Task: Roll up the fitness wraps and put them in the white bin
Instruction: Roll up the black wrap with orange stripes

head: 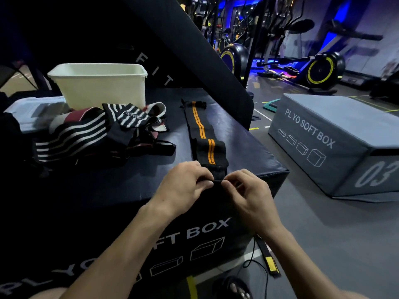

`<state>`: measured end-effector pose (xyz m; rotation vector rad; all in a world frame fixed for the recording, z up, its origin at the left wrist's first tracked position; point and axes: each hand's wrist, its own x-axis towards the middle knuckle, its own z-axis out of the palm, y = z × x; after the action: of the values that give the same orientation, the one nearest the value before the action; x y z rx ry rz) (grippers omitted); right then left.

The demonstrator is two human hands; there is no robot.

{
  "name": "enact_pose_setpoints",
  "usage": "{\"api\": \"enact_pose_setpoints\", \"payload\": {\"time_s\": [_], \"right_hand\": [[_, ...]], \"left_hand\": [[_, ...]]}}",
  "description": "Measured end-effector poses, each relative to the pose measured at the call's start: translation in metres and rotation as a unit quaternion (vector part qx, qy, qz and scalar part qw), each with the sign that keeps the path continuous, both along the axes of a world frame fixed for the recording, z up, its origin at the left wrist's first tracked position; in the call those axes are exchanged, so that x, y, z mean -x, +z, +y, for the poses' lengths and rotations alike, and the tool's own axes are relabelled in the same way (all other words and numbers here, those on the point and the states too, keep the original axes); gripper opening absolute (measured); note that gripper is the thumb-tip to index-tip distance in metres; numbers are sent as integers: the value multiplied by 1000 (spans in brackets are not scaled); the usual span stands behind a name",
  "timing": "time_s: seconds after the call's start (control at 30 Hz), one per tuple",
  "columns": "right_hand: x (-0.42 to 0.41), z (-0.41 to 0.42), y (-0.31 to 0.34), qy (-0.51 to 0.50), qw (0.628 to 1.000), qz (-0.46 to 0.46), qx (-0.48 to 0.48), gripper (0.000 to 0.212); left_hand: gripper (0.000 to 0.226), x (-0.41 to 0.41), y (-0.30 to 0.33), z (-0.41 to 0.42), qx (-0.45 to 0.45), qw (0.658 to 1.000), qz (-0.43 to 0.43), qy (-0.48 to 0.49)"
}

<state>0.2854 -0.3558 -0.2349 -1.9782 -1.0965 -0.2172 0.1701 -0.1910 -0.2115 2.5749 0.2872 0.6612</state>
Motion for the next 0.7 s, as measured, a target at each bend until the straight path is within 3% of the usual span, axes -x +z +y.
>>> {"api": "enact_pose_setpoints", "payload": {"time_s": [0.13, 0.37, 0.47, 0.6, 0.7], "right_hand": [[-6, 9, 3, -23, 999, 26, 36, 15], [-17, 19, 14, -59, 990, 101, 85, 31], [-15, 18, 18, -74, 995, 29, 57, 22], [-21, 15, 16, 36, 991, -121, 43, 11], [-32, 9, 9, 80, 972, -204, 83, 22]], "left_hand": [[6, -3, 8, 6, 85, 996, 16, 5], [7, -13, 16, 4, 118, 988, 50, 81], [9, -18, 22, 8, 127, 985, 84, 78], [11, -22, 27, 13, 127, 982, 110, 80], [10, -23, 27, 15, 141, 981, 115, 69]]}}
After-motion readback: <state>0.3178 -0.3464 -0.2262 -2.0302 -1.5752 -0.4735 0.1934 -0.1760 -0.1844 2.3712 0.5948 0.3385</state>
